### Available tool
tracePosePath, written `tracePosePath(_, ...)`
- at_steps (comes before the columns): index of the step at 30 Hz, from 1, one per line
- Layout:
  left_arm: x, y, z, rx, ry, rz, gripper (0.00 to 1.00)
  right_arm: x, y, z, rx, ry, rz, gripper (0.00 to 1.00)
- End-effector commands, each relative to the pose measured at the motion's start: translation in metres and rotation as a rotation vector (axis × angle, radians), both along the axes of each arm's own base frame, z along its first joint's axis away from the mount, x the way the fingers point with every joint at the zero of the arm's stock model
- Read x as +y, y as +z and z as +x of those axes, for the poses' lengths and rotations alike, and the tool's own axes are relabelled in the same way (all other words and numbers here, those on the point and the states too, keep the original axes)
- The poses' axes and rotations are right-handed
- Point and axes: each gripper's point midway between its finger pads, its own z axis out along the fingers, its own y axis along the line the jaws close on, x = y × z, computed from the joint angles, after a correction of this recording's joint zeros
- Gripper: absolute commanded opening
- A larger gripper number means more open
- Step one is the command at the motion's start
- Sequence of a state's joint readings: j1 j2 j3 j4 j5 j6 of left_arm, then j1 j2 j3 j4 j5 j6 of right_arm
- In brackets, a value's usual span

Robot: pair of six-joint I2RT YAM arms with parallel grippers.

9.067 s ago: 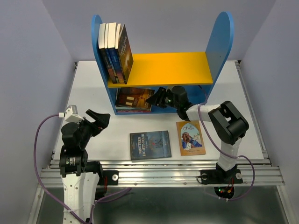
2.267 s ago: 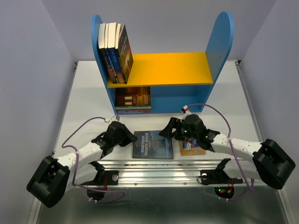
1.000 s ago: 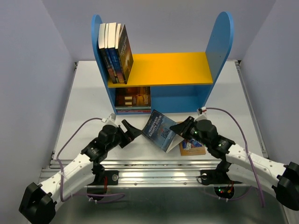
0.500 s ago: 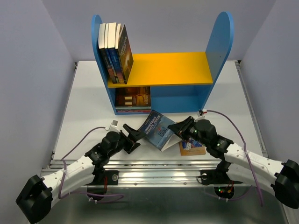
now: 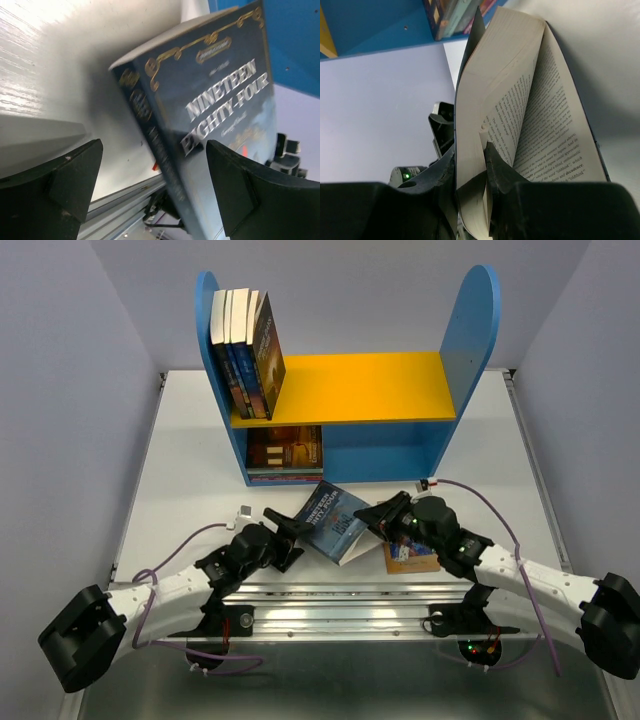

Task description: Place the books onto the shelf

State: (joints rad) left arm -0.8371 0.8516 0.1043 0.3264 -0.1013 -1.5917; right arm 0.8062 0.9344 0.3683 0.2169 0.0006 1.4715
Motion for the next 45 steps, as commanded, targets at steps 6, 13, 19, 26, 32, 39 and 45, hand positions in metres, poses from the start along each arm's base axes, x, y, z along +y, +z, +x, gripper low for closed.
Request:
tracePosePath(6, -0.02, 0.046, 0.032, -0.1, 0.071, -0.1, 0.75, 0.012, 0.049, -0.027, -0.032, 0.115, 0.208, 0.01)
tracePosePath(13, -0.037, 0.045, 0.027, -0.086, 0.003, -0.103, 0.0, 0.013, 0.025, -0.033, 0.03, 0.141, 0.173, 0.01)
tracePosePath(19, -0.028, 0.035, 0.019, -0.022, 0.06, -0.114, 0.0, 0.004, -0.008, -0.036, 0.094, 0.13, 0.004, 0.43)
tracePosePath(26, -0.009, 0.01, 0.014, 0.09, 0.188, -0.053, 0.0, -0.033, -0.038, -0.055, 0.225, 0.078, -0.177, 1.0)
tracePosePath(32, -0.004, 0.014, 0.019, 0.095, 0.244, -0.019, 0.0, -0.037, -0.037, -0.081, 0.286, 0.166, -0.189, 1.0)
tracePosePath(39, -0.011, 0.011, 0.019, 0.129, 0.254, -0.004, 0.0, -0.029, -0.03, -0.102, 0.365, 0.272, -0.165, 1.0)
tracePosePath(45, -0.021, 0.012, 0.018, 0.151, 0.266, 0.002, 0.0, -0.017, -0.04, -0.098, 0.388, 0.269, -0.091, 1.0)
